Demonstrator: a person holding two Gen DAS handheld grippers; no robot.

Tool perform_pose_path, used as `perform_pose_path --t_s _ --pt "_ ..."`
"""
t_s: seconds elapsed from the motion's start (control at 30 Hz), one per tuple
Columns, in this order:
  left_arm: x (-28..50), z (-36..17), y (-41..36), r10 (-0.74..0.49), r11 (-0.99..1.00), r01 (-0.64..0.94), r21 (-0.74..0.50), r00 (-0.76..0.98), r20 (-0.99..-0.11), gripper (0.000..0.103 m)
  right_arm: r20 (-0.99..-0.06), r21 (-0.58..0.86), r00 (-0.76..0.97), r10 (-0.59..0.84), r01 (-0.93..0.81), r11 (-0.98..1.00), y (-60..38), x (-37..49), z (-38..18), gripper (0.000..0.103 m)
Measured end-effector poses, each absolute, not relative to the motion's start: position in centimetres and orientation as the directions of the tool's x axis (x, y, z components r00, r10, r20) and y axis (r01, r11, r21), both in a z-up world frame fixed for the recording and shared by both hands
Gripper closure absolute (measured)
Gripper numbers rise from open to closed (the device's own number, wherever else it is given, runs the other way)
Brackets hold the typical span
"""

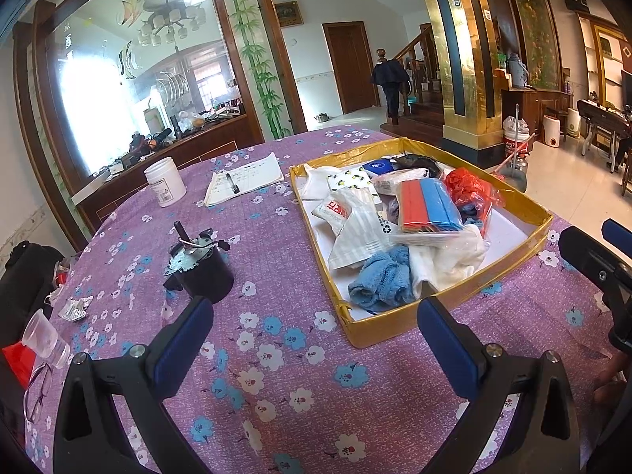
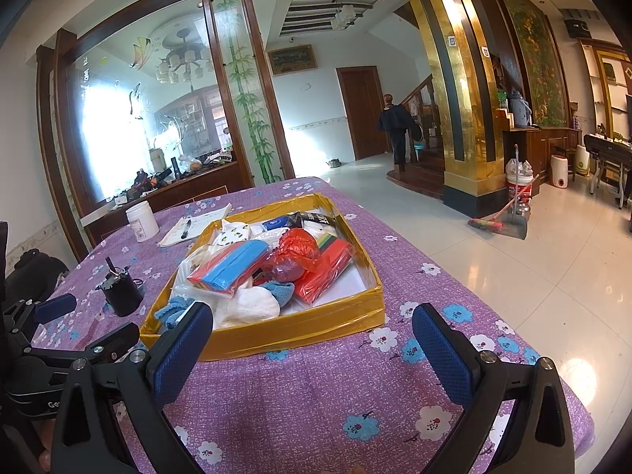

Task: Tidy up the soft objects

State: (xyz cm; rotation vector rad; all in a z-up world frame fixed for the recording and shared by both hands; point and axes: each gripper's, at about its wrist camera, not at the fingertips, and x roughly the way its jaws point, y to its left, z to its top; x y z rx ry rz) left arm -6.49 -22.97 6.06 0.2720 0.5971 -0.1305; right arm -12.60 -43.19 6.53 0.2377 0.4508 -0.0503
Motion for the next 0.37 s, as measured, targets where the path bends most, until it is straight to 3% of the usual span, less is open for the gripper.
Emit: perform_pose_path --t_s 0.37 --pt "-6.45 5.93 -22.54 -0.03 0.951 0.204 0.231 0.807 -0.59 0.0 -0.438 0.215 0.899 0.004 0.101 0.971 -43.2 -12.61 6.47 0.001"
